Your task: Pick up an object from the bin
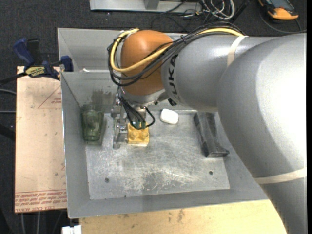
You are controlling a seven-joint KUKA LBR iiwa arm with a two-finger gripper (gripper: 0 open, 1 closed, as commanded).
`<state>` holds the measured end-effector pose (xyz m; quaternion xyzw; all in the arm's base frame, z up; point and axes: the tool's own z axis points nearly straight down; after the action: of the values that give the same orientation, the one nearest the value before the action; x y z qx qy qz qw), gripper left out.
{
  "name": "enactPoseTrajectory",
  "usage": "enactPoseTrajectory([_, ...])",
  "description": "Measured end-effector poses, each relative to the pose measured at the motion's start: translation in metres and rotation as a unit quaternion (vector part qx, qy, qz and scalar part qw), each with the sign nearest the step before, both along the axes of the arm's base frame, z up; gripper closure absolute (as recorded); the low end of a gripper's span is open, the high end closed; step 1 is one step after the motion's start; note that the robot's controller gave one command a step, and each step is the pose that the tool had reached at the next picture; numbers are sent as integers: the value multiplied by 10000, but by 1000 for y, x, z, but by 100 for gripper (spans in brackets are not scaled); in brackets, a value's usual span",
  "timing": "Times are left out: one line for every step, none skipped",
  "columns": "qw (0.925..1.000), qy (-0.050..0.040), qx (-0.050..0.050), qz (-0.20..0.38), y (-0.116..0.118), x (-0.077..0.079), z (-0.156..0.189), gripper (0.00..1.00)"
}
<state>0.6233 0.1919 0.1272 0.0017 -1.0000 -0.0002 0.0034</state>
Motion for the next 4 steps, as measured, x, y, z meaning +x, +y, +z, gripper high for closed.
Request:
enactPoseTrajectory([10000,-38,7,-17,-1,2,5,0])
enactPoseTrajectory([9971,-66,23,759,-40,5,-24,0])
enactPoseTrajectory([9929,-35,7,1190,-73,8,-11,0])
enactPoseTrajectory([9911,-54,7,1327,-85,3,-11,0])
